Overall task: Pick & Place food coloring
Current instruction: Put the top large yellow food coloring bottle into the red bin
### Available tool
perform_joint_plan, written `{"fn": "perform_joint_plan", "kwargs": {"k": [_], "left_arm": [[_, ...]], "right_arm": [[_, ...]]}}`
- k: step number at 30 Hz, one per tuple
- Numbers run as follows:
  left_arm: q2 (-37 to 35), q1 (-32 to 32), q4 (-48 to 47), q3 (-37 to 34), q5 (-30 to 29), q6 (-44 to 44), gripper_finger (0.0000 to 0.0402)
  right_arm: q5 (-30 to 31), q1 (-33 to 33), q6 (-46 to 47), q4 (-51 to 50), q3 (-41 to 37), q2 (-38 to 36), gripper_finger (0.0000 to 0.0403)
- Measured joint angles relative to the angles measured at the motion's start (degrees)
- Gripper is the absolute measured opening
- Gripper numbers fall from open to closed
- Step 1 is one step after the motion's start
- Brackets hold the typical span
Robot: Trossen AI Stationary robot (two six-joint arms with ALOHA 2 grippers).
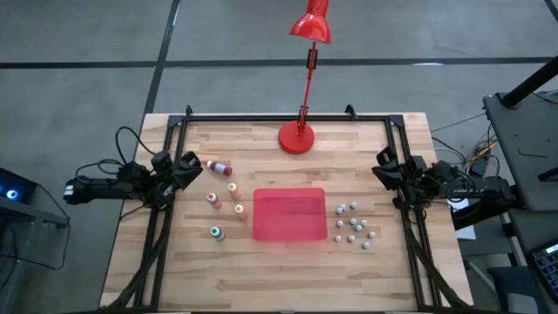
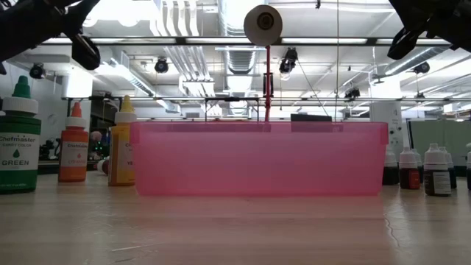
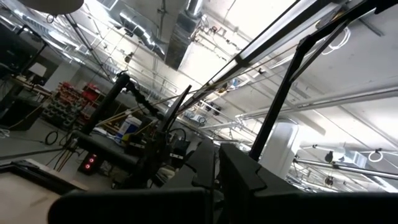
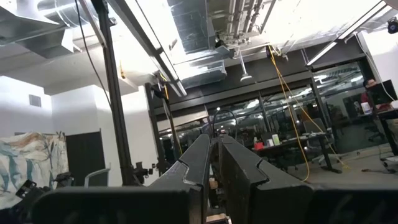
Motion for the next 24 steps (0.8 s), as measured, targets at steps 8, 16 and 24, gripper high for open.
{"fn": "perform_joint_plan", "kwargs": {"k": [8, 16, 24], "left_arm": [[-0.01, 0.00, 0.07, 4.51, 0.00, 3.06, 0.0000], [-0.02, 0.01, -0.10, 9.44, 0.00, 8.07, 0.0000], [-0.02, 0.02, -4.81, 15.23, 0.00, 10.52, 0.0000]], "right_arm": [[0.00, 0.00, 0.00, 0.00, 0.00, 0.00, 0.0029], [0.00, 0.00, 0.00, 0.00, 0.00, 0.00, 0.0029], [0.02, 0.00, 0.00, 0.01, 0.00, 0.00, 0.0029]]}}
